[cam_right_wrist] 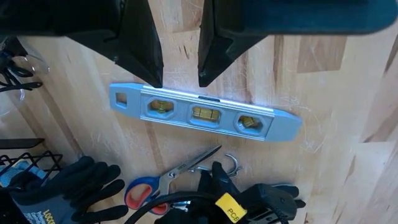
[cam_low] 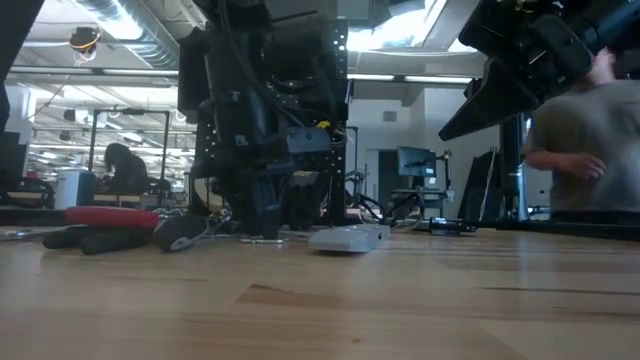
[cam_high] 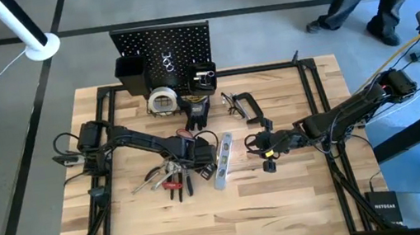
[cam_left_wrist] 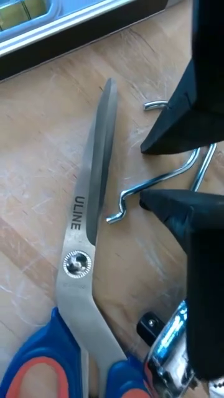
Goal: Hang tools onto peg board
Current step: Put the top hanger hook into the right black bin on the pegboard
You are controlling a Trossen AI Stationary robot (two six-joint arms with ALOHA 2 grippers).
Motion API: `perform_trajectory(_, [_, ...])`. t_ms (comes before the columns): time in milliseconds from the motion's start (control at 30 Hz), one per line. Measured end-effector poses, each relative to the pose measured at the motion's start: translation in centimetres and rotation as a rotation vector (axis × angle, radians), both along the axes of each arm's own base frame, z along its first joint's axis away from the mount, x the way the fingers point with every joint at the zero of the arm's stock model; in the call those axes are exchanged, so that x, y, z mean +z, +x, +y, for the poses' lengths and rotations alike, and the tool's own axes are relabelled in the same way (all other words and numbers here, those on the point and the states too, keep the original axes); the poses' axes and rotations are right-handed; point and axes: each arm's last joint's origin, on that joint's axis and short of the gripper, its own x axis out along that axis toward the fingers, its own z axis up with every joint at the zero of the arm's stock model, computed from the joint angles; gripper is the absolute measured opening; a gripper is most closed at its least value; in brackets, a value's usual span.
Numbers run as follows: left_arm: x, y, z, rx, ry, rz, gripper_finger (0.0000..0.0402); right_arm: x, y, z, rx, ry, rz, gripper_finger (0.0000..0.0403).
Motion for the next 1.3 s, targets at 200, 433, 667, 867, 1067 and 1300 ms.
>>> perform_trajectory(200, [-0.1,0.0,0.0,-0.022,0.002,0.000,0.0015,0.0,0.0,0.0,0.000,0.000,0.000,0.0101])
perform_trajectory(433, [0.0,0.2,-0.1,-0.043,0.018,-0.016,0.0002,0.0,0.0,0.0,0.000,0.000,0.000,0.0101])
perform_trajectory(667, [0.2,0.2,-0.5,-0.072,0.037,-0.026,0.0002,0.0,0.0,0.0,0.000,0.000,0.001,0.0101])
perform_trajectory(867, [1.1,-0.1,-1.2,-0.109,0.065,-0.049,0.0001,-0.1,-0.1,0.0,-0.001,-0.003,0.016,0.0101])
perform_trajectory(1067, [1.6,-0.3,-1.8,-0.152,0.070,-0.059,0.0001,-0.1,-0.1,0.0,-0.002,-0.001,0.016,0.0101])
perform_trajectory(1300, [1.7,-0.3,-2.5,-0.186,0.068,-0.059,0.0001,-0.1,-0.1,0.0,-0.003,-0.001,0.016,0.0101])
